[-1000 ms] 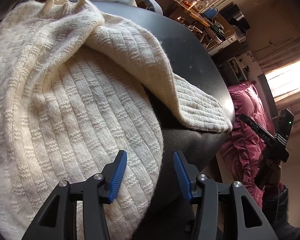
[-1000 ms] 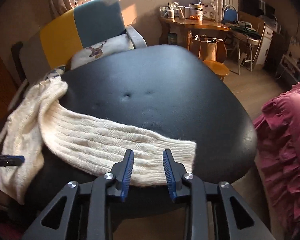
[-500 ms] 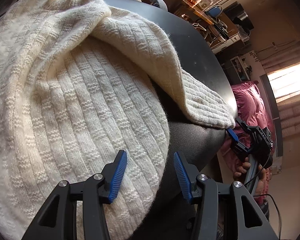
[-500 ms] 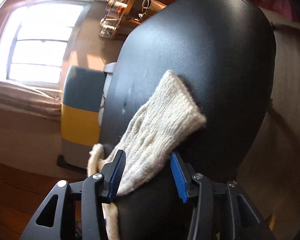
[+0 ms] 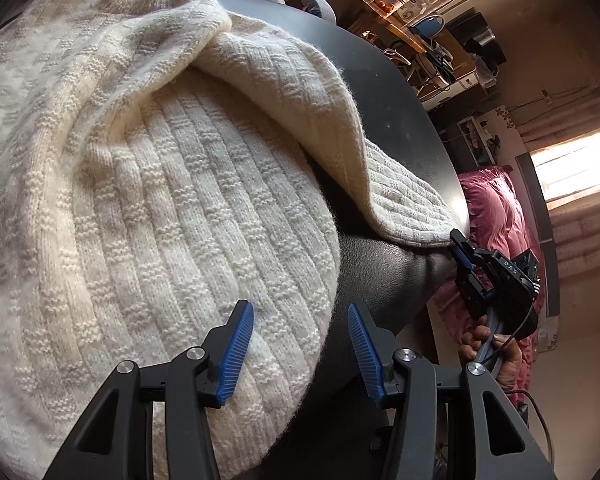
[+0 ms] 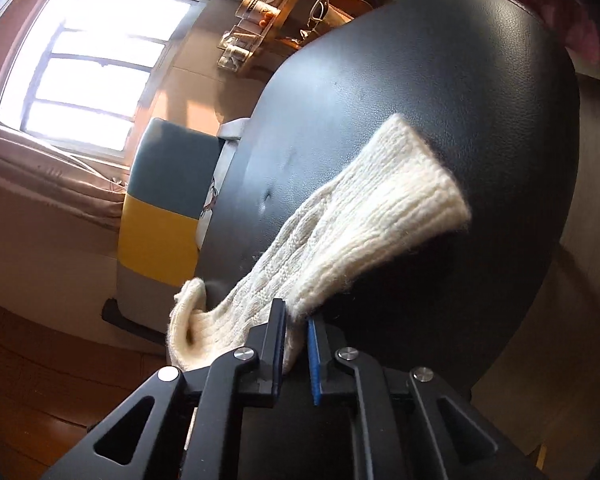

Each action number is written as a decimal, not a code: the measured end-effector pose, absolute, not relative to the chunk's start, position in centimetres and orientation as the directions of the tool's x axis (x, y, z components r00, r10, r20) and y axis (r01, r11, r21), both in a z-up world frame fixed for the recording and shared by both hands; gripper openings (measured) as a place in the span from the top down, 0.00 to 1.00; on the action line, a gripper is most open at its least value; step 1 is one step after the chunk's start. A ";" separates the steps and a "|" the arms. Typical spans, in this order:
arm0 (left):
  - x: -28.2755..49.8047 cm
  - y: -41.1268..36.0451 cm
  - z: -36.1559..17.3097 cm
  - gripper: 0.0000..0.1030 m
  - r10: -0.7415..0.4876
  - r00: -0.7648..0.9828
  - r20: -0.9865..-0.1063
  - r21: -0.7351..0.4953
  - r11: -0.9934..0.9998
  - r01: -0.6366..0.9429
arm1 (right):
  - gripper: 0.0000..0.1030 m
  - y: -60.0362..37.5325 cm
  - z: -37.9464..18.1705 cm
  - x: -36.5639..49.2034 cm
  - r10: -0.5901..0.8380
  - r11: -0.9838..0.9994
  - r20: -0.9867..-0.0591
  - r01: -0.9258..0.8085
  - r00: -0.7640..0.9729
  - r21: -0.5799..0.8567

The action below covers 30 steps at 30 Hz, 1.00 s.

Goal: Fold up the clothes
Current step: 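Grasp the sleeve cuff with the right tool and lift it off the ottoman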

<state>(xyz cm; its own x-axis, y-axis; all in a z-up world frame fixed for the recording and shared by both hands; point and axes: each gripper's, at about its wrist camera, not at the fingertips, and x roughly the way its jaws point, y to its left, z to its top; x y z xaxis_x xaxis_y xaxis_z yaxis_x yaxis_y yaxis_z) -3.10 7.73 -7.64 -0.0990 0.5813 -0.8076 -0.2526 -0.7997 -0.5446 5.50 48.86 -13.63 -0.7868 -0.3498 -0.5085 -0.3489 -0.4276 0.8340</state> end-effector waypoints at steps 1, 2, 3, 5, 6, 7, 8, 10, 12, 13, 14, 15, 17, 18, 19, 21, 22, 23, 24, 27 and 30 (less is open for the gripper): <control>-3.0 7.6 -7.6 0.51 0.582 -0.099 -0.807 -0.546 -0.799 -0.252 | 0.93 49.0 -14.2 5.6 -0.346 -0.401 -0.508 -0.365 -0.789 0.840; -3.0 7.6 -7.6 0.51 0.583 -0.098 -0.806 -0.547 -0.798 -0.251 | 0.93 49.1 -14.7 5.7 -0.342 -0.374 -0.507 -0.380 -0.791 0.846; -2.9 7.5 -7.6 0.51 0.584 -0.099 -0.806 -0.548 -0.798 -0.250 | 0.93 49.1 -15.4 5.7 -0.351 -0.345 -0.499 -0.386 -0.792 0.856; -2.7 7.3 -7.6 0.51 0.584 -0.100 -0.805 -0.549 -0.799 -0.247 | 0.95 49.1 -16.6 6.0 -0.380 -0.287 -0.457 -0.368 -0.804 0.885; -2.6 7.2 -7.6 0.51 0.585 -0.101 -0.805 -0.549 -0.799 -0.246 | 0.95 49.2 -16.9 6.2 -0.384 -0.259 -0.442 -0.365 -0.811 0.894; -2.6 7.1 -7.5 0.51 0.585 -0.102 -0.805 -0.550 -0.799 -0.244 | 0.95 49.4 -17.1 6.2 -0.390 -0.245 -0.436 -0.365 -0.811 0.898; -2.5 7.0 -7.5 0.51 0.585 -0.103 -0.804 -0.550 -0.799 -0.243 | 0.95 49.4 -17.1 6.1 -0.396 -0.240 -0.434 -0.365 -0.809 0.899; -2.3 6.8 -7.6 0.51 0.586 -0.104 -0.803 -0.552 -0.799 -0.238 | 0.94 49.6 -17.3 6.1 -0.410 -0.222 -0.429 -0.368 -0.805 0.903; -2.2 6.6 -7.6 0.51 0.588 -0.105 -0.802 -0.556 -0.798 -0.232 | 0.93 49.6 -17.7 6.3 -0.410 -0.187 -0.413 -0.369 -0.813 0.911; -2.1 6.5 -7.6 0.51 0.590 -0.105 -0.801 -0.558 -0.798 -0.228 | 0.93 49.6 -17.9 6.6 -0.399 -0.155 -0.397 -0.366 -0.827 0.918; -2.0 6.4 -7.6 0.51 0.591 -0.105 -0.800 -0.560 -0.797 -0.224 | 0.93 49.5 -18.1 6.8 -0.387 -0.136 -0.384 -0.360 -0.838 0.923; -2.0 6.3 -7.5 0.51 0.591 -0.107 -0.799 -0.561 -0.798 -0.222 | 0.93 49.4 -18.2 7.0 -0.376 -0.137 -0.376 -0.350 -0.847 0.927; -1.8 6.2 -7.3 0.51 0.589 -0.112 -0.800 -0.557 -0.800 -0.224 | 0.93 49.3 -18.4 7.4 -0.359 -0.123 -0.355 -0.333 -0.863 0.935; -1.7 6.1 -7.3 0.51 0.588 -0.114 -0.801 -0.556 -0.801 -0.224 | 0.92 49.3 -18.7 7.6 -0.361 -0.088 -0.335 -0.326 -0.870 0.941; -1.7 6.1 -7.2 0.51 0.590 -0.113 -0.799 -0.558 -0.799 -0.223 | 0.92 49.4 -19.1 7.7 -0.379 -0.037 -0.315 -0.326 -0.870 0.945; -1.7 6.1 -7.1 0.51 0.601 -0.107 -0.792 -0.571 -0.791 -0.220 | 0.93 49.9 -20.4 7.6 -0.445 0.082 -0.265 -0.334 -0.856 0.939; -1.7 6.1 -7.1 0.51 0.607 -0.104 -0.788 -0.577 -0.787 -0.218 | 0.93 50.0 -20.8 7.7 -0.457 0.121 -0.248 -0.336 -0.854 0.934; -1.6 6.1 -7.1 0.51 0.612 -0.102 -0.784 -0.583 -0.783 -0.216 | 0.94 50.1 -21.0 7.9 -0.448 0.137 -0.245 -0.337 -0.860 0.932; -1.6 6.1 -7.0 0.51 0.618 -0.099 -0.780 -0.589 -0.779 -0.214 | 0.94 50.1 -21.1 8.0 -0.438 0.141 -0.248 -0.339 -0.864 0.930; -1.4 7.3 -6.0 0.51 0.711 -0.068 -0.700 -0.681 -0.693 -0.235 | 0.94 49.7 -20.6 8.3 -0.401 0.119 -0.283 -0.356 -0.871 0.927; -1.0 9.8 -4.0 0.51 0.851 -0.007 -0.525 -0.818 -0.506 -0.272 | 0.93 49.3 -20.3 8.5 -0.371 0.106 -0.311 -0.373 -0.875 0.922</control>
<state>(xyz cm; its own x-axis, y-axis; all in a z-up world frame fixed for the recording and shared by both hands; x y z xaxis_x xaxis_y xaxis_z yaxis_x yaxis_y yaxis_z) -1.00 9.84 -3.98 -0.0067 0.8513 -0.5246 -0.2720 -0.5064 -0.8183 8.46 49.32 -20.27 -0.8750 -0.3711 -0.3109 -0.3726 0.1060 0.9219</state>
